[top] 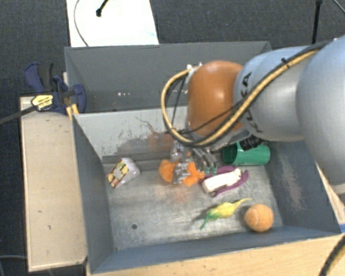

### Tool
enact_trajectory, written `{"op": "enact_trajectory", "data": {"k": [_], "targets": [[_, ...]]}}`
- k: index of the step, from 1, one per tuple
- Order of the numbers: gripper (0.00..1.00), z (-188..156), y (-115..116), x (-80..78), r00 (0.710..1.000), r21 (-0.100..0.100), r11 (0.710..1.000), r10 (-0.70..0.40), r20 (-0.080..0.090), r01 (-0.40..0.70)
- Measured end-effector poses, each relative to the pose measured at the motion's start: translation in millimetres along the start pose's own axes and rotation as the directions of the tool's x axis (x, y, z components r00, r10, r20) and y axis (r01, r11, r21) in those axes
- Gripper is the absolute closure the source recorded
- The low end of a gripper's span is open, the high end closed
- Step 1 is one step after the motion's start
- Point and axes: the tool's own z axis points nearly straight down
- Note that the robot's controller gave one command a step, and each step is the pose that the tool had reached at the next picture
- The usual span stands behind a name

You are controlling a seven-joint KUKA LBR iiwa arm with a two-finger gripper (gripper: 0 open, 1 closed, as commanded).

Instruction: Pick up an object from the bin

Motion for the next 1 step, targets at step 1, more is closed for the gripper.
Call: {"op": "enact_trajectory", "data": {"k": [1], "targets": [[1.0,-14.9,-0.1,0.8,1.0,0.001,1.0,0.0,-0.003,0.0]]}}
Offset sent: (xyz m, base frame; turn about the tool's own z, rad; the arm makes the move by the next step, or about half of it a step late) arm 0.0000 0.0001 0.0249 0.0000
